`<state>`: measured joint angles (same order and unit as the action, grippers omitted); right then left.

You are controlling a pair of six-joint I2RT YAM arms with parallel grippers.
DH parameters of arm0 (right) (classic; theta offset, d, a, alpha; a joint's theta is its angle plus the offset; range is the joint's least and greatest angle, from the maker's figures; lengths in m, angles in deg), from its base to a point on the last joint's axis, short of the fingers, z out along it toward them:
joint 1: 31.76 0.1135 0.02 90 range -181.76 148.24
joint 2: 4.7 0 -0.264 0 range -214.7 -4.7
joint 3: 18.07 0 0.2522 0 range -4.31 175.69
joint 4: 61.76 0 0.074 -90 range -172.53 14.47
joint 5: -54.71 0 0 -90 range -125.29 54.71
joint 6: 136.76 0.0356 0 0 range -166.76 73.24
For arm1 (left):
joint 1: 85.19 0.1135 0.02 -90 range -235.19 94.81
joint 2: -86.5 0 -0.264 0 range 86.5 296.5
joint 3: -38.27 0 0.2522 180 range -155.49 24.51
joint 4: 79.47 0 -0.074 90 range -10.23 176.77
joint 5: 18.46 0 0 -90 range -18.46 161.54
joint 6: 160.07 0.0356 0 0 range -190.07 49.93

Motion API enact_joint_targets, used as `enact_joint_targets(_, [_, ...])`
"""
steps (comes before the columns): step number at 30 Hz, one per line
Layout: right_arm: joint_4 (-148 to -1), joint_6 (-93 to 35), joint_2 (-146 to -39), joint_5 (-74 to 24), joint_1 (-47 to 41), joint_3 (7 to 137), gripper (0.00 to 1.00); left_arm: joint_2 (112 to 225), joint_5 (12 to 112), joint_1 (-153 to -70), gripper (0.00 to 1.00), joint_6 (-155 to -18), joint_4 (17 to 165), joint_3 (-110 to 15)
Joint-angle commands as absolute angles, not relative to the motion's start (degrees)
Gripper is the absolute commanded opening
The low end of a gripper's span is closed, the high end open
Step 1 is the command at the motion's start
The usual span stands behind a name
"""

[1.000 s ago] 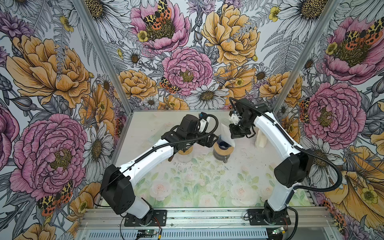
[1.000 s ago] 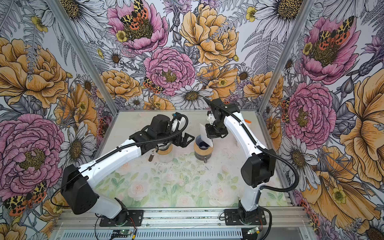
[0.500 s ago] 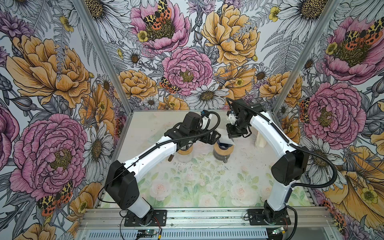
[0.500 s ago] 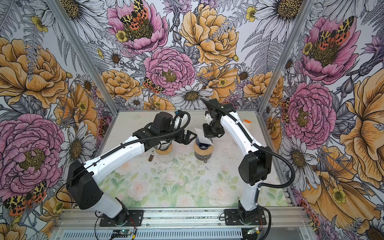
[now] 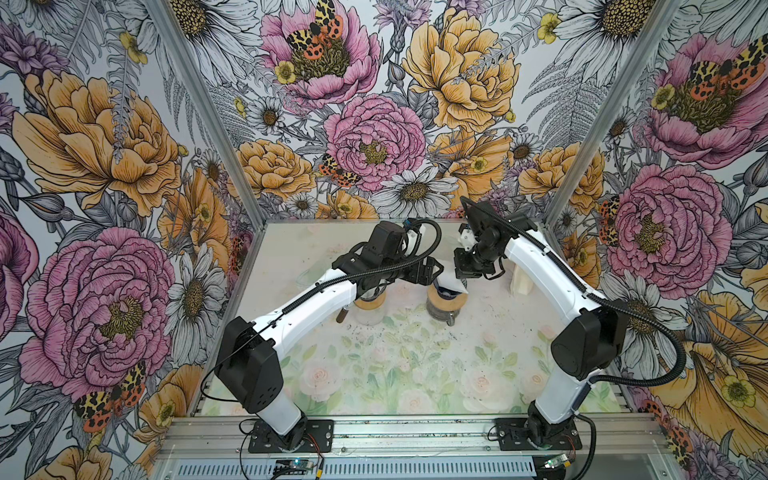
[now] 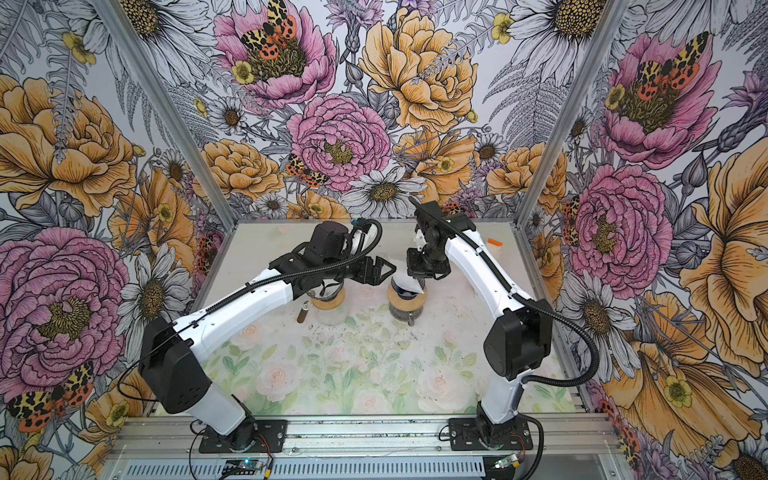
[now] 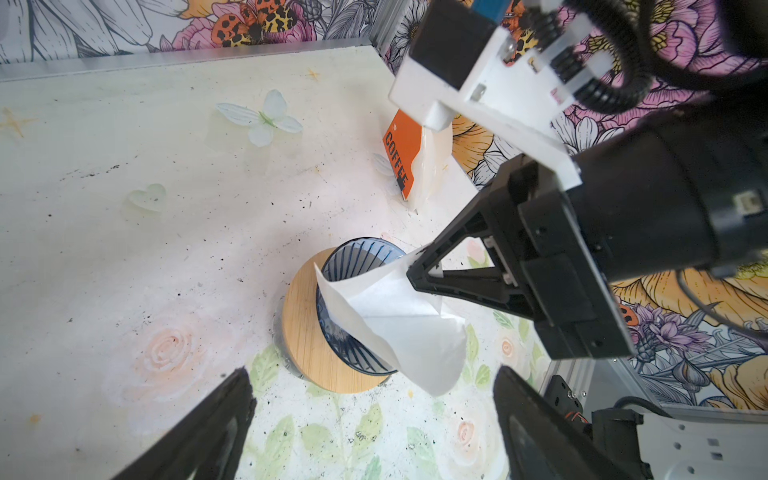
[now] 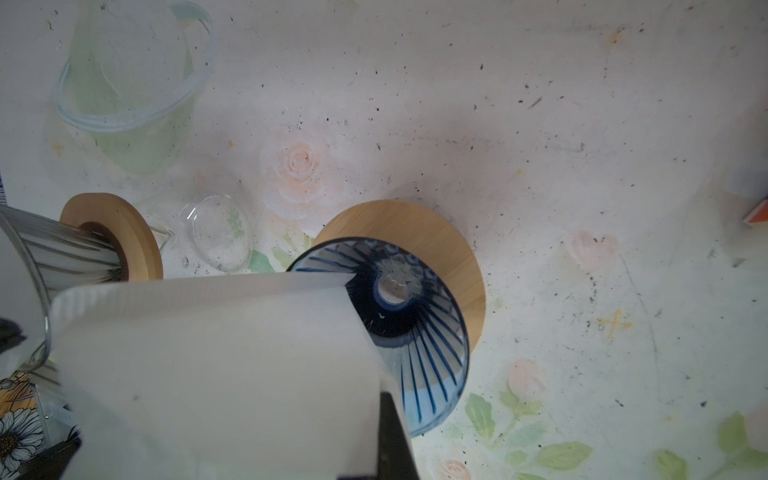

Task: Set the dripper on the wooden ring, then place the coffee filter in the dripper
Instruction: 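Carry the paper filter with the right gripper over the blue dripper, then grasp the filter edge with the left gripper while the right gripper holds it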

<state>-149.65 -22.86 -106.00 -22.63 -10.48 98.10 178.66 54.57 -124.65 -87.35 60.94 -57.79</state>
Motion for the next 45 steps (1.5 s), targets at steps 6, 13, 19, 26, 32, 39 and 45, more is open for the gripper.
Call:
enact_joint_targets(6, [-146.63,-13.14,-101.27,-21.68,-9.52,95.35,0.0,181.44,52.18,-124.65,0.8,-89.05,59.07,-60.92])
enact_joint_targets(13, [-146.49,-9.83,-100.25,-21.88,-9.26,92.28,0.0,183.08,50.39,-125.05,0.71,-90.08,59.03,-61.48])
enact_joint_targets(19, [-145.34,-9.22,-100.26,-21.09,-9.26,92.37,0.0,184.83,49.14,-125.27,0.65,-90.61,58.86,-62.2])
enact_joint_targets(26, [-144.78,-9.23,-100.16,-21.08,-9.08,92.15,0.0,187.11,49.32,-125.59,0.58,-90.64,56.77,-63.99])
enact_joint_targets(32, [-144.86,-9.14,-99.06,-22.98,-9.12,91.17,0.0,187.57,50.57,-125.43,0.47,-90.39,56.08,-63.82])
enact_joint_targets(39, [-144.87,-8.92,-97.18,-24.38,-9.43,90.37,0.0,188.77,50.77,-125.0,0.42,-90.39,55.9,-64.84])
enact_joint_targets(45, [-144.95,-9.05,-97.23,-23.22,-9.61,88.79,0.0,190.27,49.92,-124.69,0.37,-90.1,55.31,-66.35])
